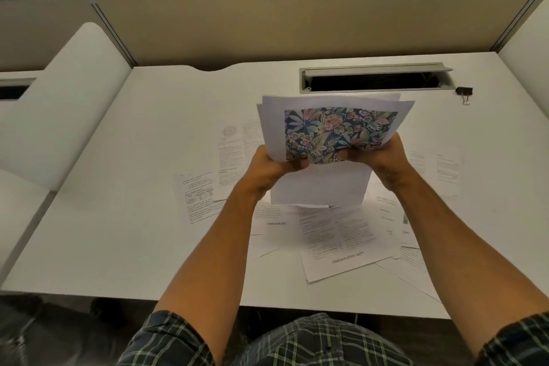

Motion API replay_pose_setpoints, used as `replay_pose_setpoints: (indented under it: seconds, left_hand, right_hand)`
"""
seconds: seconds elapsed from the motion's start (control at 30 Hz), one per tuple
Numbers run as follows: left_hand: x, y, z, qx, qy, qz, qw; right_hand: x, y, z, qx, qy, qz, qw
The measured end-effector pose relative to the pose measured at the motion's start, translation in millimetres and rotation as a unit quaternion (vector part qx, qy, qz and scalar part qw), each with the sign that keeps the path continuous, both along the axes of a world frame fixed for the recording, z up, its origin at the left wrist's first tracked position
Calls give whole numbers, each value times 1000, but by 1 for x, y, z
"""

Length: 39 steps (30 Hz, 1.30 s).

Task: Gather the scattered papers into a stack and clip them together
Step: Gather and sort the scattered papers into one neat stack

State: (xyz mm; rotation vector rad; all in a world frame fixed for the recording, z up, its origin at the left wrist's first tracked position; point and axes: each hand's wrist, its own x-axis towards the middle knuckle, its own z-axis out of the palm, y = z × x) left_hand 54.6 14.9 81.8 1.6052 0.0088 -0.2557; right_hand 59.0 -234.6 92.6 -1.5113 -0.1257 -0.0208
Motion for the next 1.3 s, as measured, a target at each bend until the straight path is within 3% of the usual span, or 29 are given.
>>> replay_pose_setpoints:
  seconds: [0.13,0.53,0.87,1.07,1.3]
  left_hand:
    - [-1,1,0,-42,16,34,998]
    - [-10,-7,-27,-4,40,31,999]
    - [-6,-8,-21,-36,65,71,995]
    - [-5,-7,-20,-36,41,52,997]
    - [-9,-2,-33,16,69,83,994]
  right_hand:
    - [-2,1,0,19,-11,-20,1000]
    - [-6,1,-34,-31,74,-27,996]
    - [-2,4,-35,10,114,-61,992]
    - [-4,6,-30,43,77,-49,995]
    - [-4,6,-41,-52,109,-37,992]
